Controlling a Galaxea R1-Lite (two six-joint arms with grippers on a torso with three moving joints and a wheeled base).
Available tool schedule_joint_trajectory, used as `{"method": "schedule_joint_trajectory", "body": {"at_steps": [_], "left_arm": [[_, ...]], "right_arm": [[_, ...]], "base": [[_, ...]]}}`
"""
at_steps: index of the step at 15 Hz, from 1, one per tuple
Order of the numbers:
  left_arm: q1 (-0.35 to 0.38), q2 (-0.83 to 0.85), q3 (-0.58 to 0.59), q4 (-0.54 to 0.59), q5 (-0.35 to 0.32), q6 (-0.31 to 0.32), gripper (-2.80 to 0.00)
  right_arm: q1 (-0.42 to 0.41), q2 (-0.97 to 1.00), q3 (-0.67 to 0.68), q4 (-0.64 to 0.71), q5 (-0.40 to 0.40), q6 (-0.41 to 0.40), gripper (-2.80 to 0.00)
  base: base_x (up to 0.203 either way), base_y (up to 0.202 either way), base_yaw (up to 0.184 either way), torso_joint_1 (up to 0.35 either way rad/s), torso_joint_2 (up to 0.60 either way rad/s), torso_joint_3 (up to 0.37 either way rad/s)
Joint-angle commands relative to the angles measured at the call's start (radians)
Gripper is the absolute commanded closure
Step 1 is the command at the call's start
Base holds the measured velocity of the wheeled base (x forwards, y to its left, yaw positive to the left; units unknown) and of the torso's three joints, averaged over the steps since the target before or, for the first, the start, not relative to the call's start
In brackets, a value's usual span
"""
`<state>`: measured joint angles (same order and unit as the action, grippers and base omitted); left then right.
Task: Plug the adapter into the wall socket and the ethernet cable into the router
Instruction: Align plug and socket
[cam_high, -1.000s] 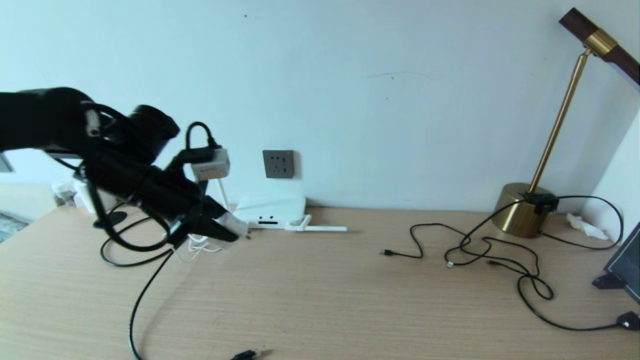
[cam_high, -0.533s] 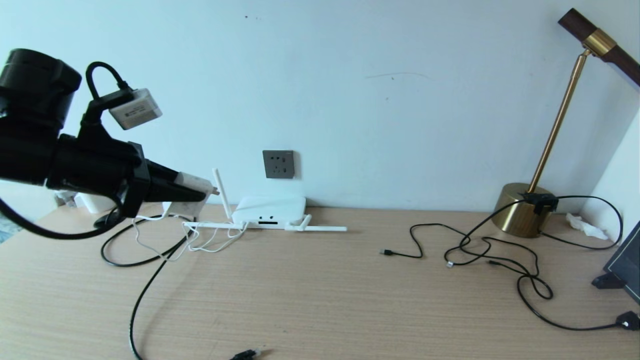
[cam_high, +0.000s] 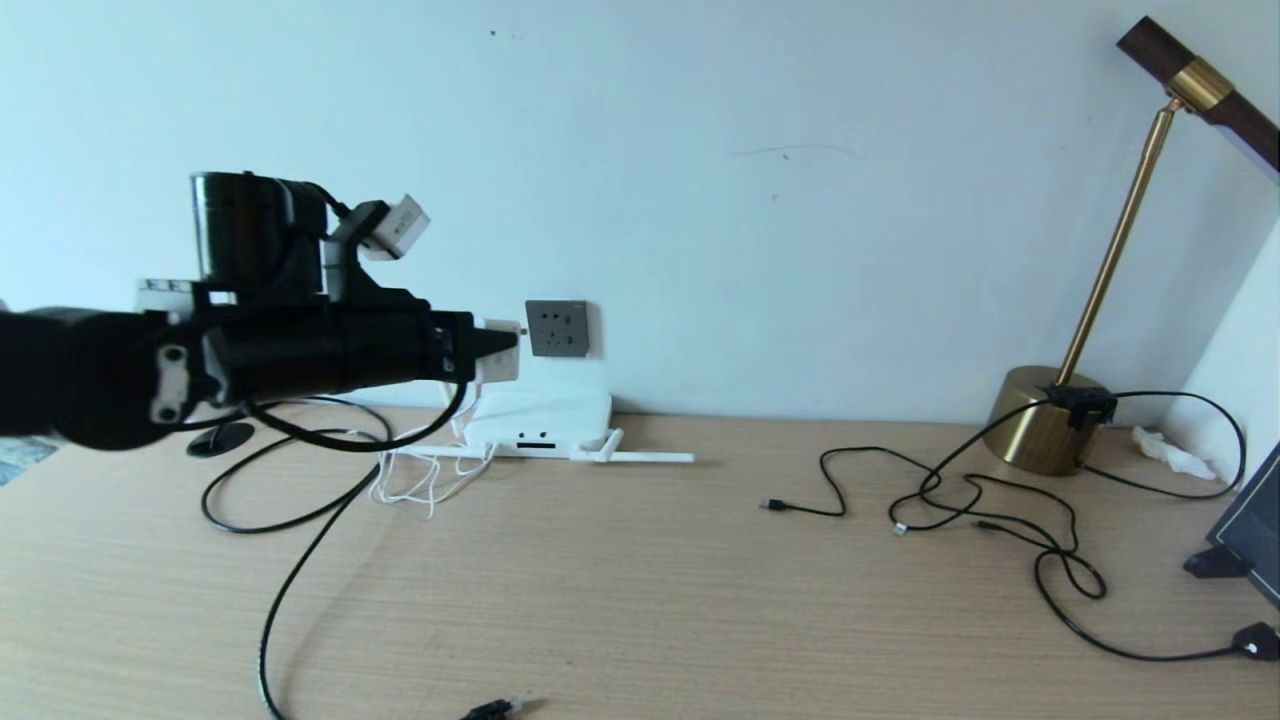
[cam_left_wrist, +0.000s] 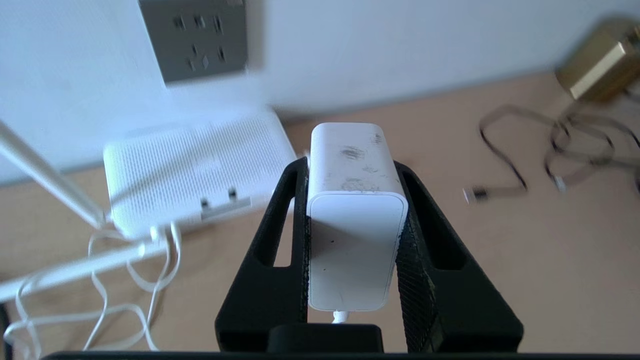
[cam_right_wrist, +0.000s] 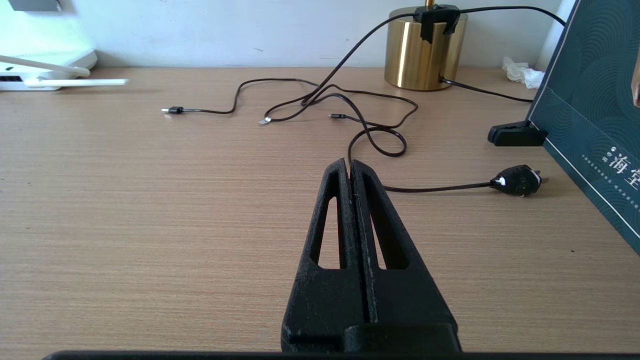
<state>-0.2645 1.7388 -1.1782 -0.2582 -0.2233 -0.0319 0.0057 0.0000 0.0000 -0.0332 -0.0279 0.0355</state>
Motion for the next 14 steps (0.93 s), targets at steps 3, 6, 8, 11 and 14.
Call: {"method": "schedule_joint_trajectory", "body": {"at_steps": [3,6,8,11,14], "left_arm": [[-0.052,0.224,0.111,-0.610,0.234,-0.019,0.00],[-0.053,0.341,0.124,-0.777,0.274,0.034,0.00],[-0.051,0.410,0.114,-0.883,0.295,0.048,0.00],[-0.052,0.496,0.102,-1.028,0.338,0.063,0.00],[-0.051,0.546,0.098,-1.102,0.349,0.063,0.00]], "right_arm": [[0.000,0.000,0.009,-0.001,-0.001,0.000,0.00],[0.000,0.000,0.009,-0.001,-0.001,0.000,0.00],[0.000,0.000,0.009,-0.001,-0.001,0.000,0.00],[-0.001,0.000,0.009,-0.001,-0.001,0.000,0.00],[0.000,0.000,0.009,-0.001,-0.001,0.000,0.00]], "base": [[0.000,0.000,0.000,0.000,0.00,0.000],[0.000,0.000,0.000,0.000,0.00,0.000],[0.000,0.000,0.000,0.000,0.00,0.000],[0.000,0.000,0.000,0.000,0.00,0.000],[0.000,0.000,0.000,0.000,0.00,0.000]]}}
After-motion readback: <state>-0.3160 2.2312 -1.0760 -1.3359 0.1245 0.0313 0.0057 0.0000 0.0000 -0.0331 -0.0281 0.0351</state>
